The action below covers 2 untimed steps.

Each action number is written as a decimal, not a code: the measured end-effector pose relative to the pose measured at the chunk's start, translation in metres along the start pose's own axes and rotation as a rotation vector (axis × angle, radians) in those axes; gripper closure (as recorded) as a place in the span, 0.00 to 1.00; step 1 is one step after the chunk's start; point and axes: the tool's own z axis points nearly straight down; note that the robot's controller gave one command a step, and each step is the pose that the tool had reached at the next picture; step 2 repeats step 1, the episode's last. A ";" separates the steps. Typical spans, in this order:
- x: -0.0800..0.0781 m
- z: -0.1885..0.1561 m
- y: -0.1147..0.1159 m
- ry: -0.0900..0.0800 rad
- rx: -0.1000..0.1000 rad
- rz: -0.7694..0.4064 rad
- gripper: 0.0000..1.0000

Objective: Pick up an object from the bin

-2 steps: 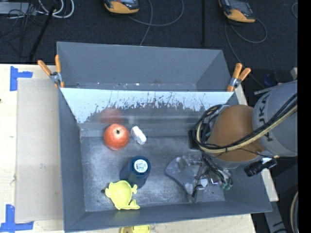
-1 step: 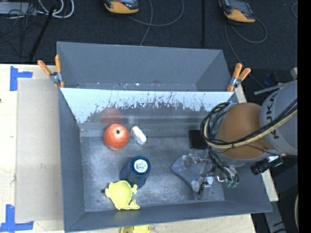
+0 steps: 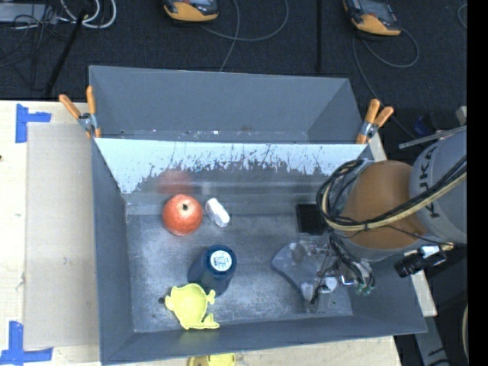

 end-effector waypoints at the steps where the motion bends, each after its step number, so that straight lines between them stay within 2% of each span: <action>1: -0.023 -0.009 -0.013 -0.005 0.002 0.279 1.00; 2: -0.023 -0.009 -0.013 -0.005 0.002 0.279 1.00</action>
Offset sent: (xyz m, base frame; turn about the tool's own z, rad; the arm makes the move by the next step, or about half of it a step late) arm 0.0000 0.0000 0.0000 0.0000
